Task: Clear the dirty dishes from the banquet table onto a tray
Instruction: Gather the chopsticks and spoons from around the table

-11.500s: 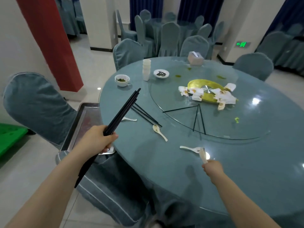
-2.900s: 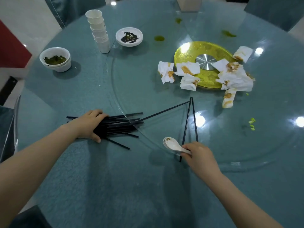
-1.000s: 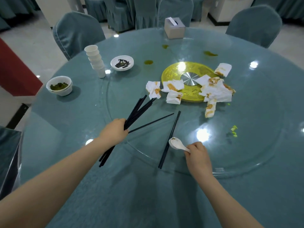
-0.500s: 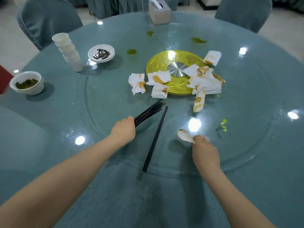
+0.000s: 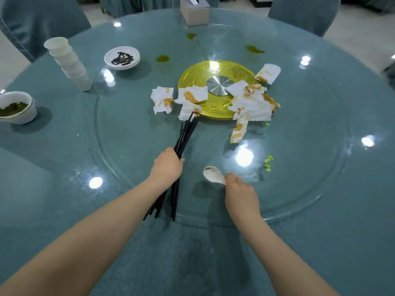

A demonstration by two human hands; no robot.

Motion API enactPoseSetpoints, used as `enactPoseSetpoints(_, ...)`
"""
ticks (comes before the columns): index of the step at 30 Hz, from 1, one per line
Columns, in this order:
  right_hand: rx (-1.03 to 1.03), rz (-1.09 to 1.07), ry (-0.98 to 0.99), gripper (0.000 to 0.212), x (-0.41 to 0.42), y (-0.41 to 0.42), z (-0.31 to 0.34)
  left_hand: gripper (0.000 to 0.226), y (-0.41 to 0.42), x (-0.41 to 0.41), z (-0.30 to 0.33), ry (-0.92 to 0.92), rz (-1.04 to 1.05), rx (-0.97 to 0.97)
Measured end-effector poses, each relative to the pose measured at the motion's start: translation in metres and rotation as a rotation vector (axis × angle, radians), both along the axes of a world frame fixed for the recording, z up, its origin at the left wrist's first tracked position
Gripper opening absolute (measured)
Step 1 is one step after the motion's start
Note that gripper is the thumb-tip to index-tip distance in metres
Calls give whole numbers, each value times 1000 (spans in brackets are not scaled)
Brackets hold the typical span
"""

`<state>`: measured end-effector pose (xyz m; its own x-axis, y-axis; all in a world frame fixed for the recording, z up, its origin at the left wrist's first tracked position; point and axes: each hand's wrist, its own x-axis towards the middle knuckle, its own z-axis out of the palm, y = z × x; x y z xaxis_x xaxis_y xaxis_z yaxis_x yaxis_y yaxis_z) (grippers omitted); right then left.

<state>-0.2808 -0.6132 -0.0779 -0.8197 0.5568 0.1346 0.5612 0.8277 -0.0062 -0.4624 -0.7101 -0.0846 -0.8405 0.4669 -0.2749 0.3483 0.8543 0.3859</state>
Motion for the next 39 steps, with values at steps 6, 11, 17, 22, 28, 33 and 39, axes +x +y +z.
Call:
enactPoseSetpoints(6, -134, 39, -136, 21, -12, -11, -3, 45, -9, -8, 0, -22, 20, -29)
enactPoseSetpoints(11, 19, 110, -83, 37, -25, -25, 9, 28, -13, -18, 3, 4, -5, -49)
enactPoseSetpoints(17, -264, 142, -160, 21, -39, -26, -8, 28, -23, -32, 10, -28, 34, -122)
enactPoseSetpoints(22, -481, 104, -50, 13, -48, -12, 2, 33, -36, -42, 11, -48, 75, -124)
enactPoseSetpoints(28, -667, 54, -5, 16, -48, -5, 16, 19, -49, -39, 10, -36, 39, -88)
enactPoseSetpoints(33, -760, 3, 20, 10, -32, -5, 20, 26, -55, -34, 13, -26, -19, -131)
enactPoseSetpoints(39, -824, -62, 49, 4, -17, -2, 21, 29, -59, -28, 16, -60, -22, -145)
